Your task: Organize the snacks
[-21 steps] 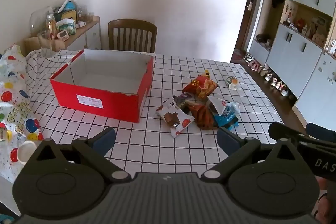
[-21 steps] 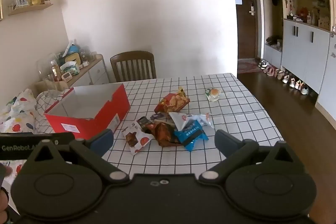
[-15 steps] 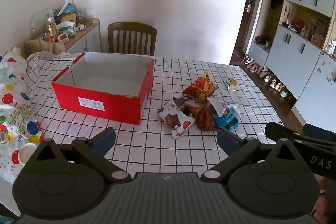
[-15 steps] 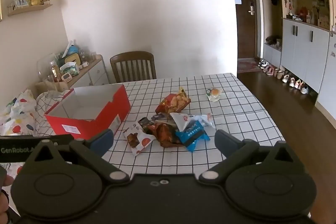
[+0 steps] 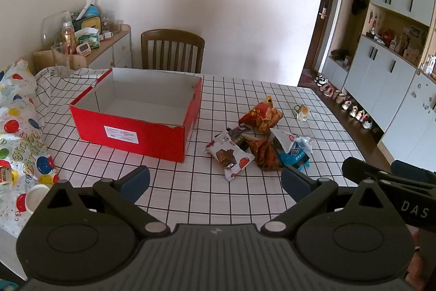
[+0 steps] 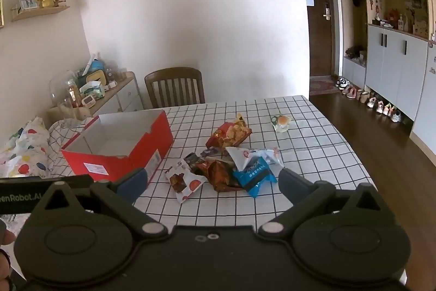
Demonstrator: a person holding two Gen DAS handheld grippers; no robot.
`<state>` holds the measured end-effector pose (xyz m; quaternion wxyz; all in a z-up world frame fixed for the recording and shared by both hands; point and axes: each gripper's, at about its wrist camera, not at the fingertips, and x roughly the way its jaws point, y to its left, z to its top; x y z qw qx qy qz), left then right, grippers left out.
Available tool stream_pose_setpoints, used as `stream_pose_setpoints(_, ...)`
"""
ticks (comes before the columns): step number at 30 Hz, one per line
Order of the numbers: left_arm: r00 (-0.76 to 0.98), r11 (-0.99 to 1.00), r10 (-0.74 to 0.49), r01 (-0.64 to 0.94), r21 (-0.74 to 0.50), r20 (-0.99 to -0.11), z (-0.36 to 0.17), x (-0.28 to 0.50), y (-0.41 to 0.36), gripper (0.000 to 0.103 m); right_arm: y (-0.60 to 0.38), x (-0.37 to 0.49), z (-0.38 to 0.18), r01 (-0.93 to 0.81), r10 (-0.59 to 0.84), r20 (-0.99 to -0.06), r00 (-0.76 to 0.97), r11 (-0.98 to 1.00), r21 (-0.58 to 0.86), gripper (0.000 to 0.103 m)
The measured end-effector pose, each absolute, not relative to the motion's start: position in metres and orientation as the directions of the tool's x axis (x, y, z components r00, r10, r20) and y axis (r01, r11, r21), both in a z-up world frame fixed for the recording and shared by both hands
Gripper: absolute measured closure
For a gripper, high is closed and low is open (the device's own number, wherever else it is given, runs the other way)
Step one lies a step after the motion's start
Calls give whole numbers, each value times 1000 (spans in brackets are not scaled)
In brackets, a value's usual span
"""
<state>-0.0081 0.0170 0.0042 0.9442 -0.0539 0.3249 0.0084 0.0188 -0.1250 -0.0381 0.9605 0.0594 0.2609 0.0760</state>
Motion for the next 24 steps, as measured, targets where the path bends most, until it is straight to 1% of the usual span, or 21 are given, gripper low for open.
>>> stream_pose_setpoints(15, 784, 993, -27, -52, -108, -621, 6, -7, 14, 0, -125, 17, -37, -121, 180, -487, 855, 981, 152, 0)
stream_pose_setpoints(24, 792, 993, -31, -47, -112, -609, 7, -5, 16, 0, -122, 17, -34, -123, 177, -479, 860, 982, 142, 0)
